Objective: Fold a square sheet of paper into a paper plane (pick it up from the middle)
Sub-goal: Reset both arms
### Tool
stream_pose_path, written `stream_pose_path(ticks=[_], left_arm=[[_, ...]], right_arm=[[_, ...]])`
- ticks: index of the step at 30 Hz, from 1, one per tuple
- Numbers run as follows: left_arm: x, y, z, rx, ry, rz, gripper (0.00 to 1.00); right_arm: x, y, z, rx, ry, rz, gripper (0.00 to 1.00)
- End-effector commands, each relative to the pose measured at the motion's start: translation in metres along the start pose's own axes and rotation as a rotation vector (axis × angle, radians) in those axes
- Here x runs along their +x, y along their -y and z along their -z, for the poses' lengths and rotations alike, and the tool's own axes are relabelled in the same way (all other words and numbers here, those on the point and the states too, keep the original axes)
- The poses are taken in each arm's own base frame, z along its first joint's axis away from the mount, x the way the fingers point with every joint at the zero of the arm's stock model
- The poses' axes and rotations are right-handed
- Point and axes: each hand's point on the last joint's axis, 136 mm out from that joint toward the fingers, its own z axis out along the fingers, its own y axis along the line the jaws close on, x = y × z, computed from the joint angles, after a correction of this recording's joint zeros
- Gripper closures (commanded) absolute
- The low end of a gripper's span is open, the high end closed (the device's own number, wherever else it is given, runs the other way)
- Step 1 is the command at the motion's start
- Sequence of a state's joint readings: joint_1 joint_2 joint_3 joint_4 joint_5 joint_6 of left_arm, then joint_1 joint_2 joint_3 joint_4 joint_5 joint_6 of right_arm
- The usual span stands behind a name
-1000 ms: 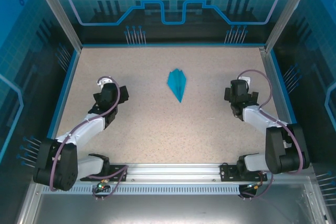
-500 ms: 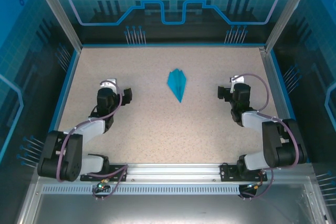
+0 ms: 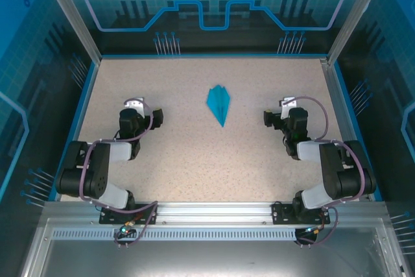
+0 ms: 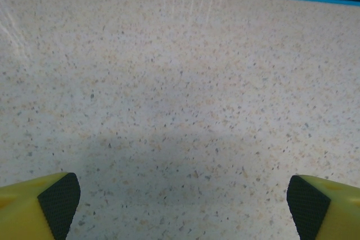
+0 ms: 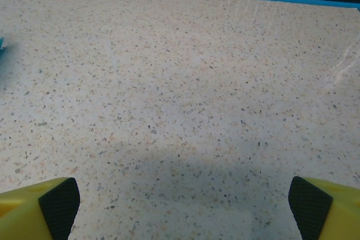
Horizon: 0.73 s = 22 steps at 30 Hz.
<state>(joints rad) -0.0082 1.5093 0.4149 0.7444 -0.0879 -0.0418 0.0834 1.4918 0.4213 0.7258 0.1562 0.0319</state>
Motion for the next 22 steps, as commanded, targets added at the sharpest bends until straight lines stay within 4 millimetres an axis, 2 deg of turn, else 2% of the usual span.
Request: stream_pose_path(ticks=[1,22], left_arm=[[-0.0078,0.0005,0.0001,0.015,0.04,-0.024,0.01],[-0.0079,0.0049,-0.0012,0.027,0.034,-0.042,0.02]], right_arm=[[-0.0066,0.0041,-0.0004,0.0,0.038,0.008,0.01],[-0.0064,0.0043,-0.0004,0.0,0.037,0.008,0.01]])
